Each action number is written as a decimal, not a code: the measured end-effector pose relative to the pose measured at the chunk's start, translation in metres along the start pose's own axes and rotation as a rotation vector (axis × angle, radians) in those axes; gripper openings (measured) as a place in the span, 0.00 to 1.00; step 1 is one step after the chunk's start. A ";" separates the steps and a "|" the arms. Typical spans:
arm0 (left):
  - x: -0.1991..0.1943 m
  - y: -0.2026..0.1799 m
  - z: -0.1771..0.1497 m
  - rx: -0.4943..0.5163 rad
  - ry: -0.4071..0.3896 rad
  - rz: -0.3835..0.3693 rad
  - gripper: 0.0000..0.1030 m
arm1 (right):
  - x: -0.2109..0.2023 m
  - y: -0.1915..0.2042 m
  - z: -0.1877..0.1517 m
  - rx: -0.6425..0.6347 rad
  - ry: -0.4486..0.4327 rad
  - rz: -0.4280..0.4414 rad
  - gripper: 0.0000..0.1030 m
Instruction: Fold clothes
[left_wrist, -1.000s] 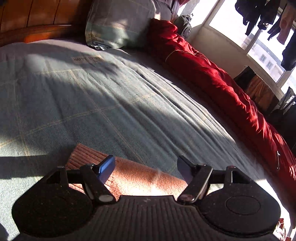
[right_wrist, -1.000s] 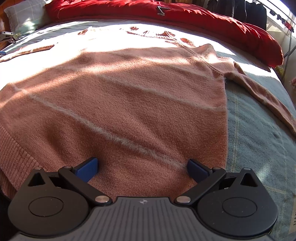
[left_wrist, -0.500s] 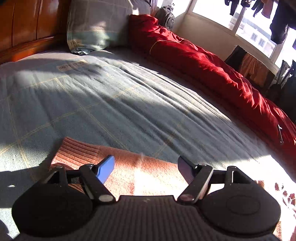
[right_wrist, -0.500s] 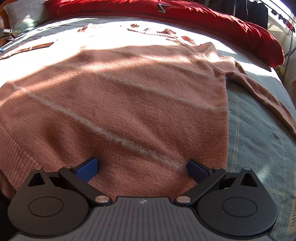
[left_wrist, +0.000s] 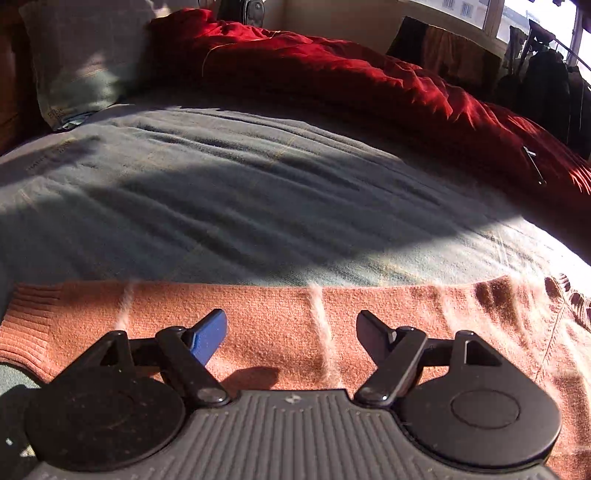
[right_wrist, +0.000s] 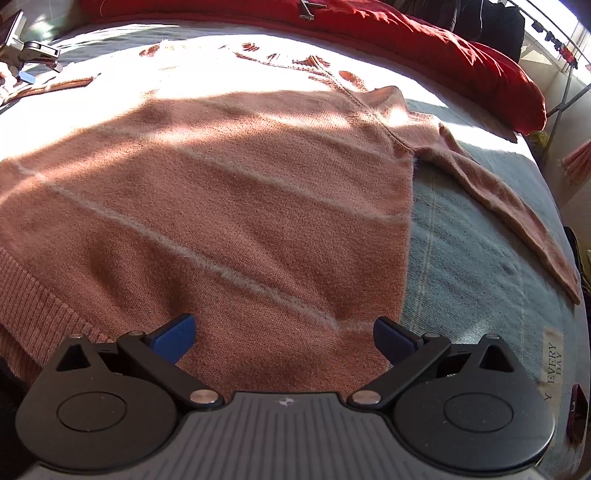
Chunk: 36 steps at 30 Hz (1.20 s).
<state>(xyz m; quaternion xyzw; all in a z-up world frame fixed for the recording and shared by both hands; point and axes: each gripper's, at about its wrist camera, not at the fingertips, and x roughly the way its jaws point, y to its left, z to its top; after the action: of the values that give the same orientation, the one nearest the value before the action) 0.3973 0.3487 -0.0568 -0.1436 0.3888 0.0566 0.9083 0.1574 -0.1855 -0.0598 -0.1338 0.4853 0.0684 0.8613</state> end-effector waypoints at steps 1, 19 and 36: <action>0.002 -0.015 0.004 0.003 0.011 -0.099 0.76 | -0.002 -0.001 0.001 0.008 -0.008 -0.009 1.00; 0.121 -0.177 0.039 0.034 0.126 -0.321 0.77 | -0.030 -0.004 -0.015 0.116 -0.038 -0.082 1.00; 0.107 -0.242 0.021 0.221 0.124 -0.233 0.77 | -0.041 -0.011 -0.021 0.119 -0.098 -0.064 1.00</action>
<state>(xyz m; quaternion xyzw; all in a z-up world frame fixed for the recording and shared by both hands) 0.5378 0.1234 -0.0684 -0.0904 0.4287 -0.1011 0.8932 0.1213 -0.2015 -0.0335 -0.0943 0.4412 0.0182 0.8923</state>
